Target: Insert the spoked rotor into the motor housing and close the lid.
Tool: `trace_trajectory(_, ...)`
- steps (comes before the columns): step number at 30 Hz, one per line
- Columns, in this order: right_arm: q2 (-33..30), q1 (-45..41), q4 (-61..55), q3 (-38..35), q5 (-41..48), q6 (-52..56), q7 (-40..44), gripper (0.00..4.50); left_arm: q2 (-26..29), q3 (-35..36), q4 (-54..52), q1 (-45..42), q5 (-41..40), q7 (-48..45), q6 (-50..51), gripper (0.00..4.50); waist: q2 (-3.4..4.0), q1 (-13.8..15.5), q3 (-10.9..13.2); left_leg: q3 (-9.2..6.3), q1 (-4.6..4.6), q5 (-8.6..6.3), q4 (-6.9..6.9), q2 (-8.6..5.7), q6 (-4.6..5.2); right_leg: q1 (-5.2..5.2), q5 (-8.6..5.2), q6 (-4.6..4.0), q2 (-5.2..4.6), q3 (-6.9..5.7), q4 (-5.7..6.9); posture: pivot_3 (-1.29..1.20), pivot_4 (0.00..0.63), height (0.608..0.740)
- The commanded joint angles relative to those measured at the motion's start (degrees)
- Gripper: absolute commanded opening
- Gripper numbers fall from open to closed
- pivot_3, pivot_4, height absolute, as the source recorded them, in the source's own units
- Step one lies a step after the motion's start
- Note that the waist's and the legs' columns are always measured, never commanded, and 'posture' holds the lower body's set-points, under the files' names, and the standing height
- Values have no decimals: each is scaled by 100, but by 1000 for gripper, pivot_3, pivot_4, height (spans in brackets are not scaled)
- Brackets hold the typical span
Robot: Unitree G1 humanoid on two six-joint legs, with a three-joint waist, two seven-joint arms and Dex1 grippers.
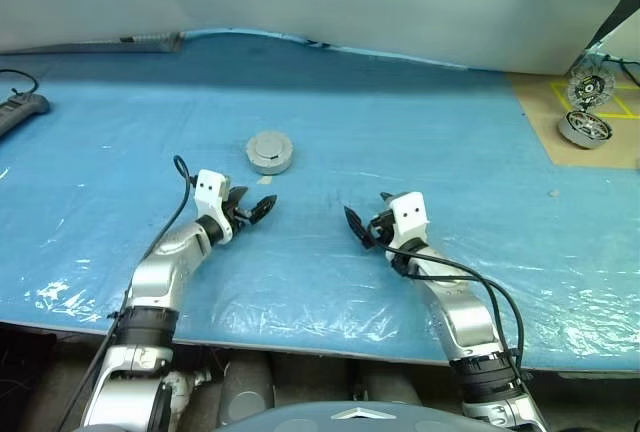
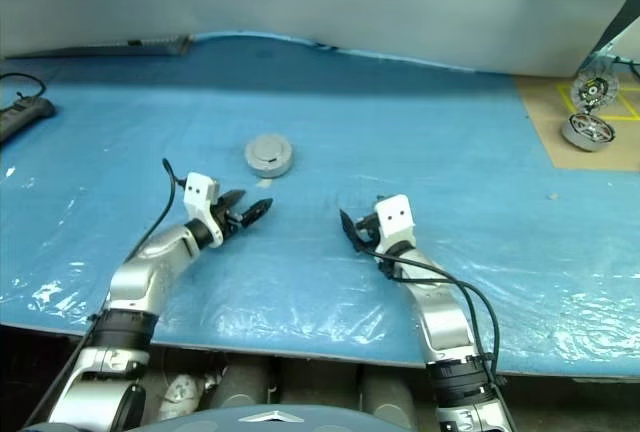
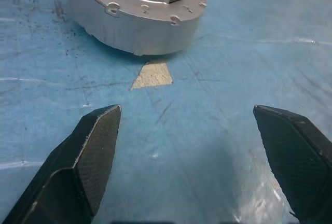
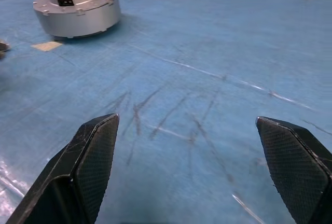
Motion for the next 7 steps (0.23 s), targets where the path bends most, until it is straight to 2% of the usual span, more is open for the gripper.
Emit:
trace_trajectory(1,-35,175,-457,-108,136,-226,100,4500,-2,-185,-89,318,522,32,-1071,4420,-2,-2,1,0,0,0,-2,0,0,-2,1,3,0,0,0,0,150,740)
trace_trajectory(4,-53,315,-600,-93,195,-247,206,4500,-30,-299,-27,487,781,-39,-1830,4420,-3,-2,5,-5,-1,-1,-11,1,0,-6,4,15,1,1,-4,0,150,740)
trace_trajectory(7,-52,391,-681,-42,181,-306,251,4500,-161,-267,81,496,739,-54,-2170,4420,-3,-1,5,-6,-11,-1,-11,0,0,-15,3,17,0,2,-5,0,150,740)
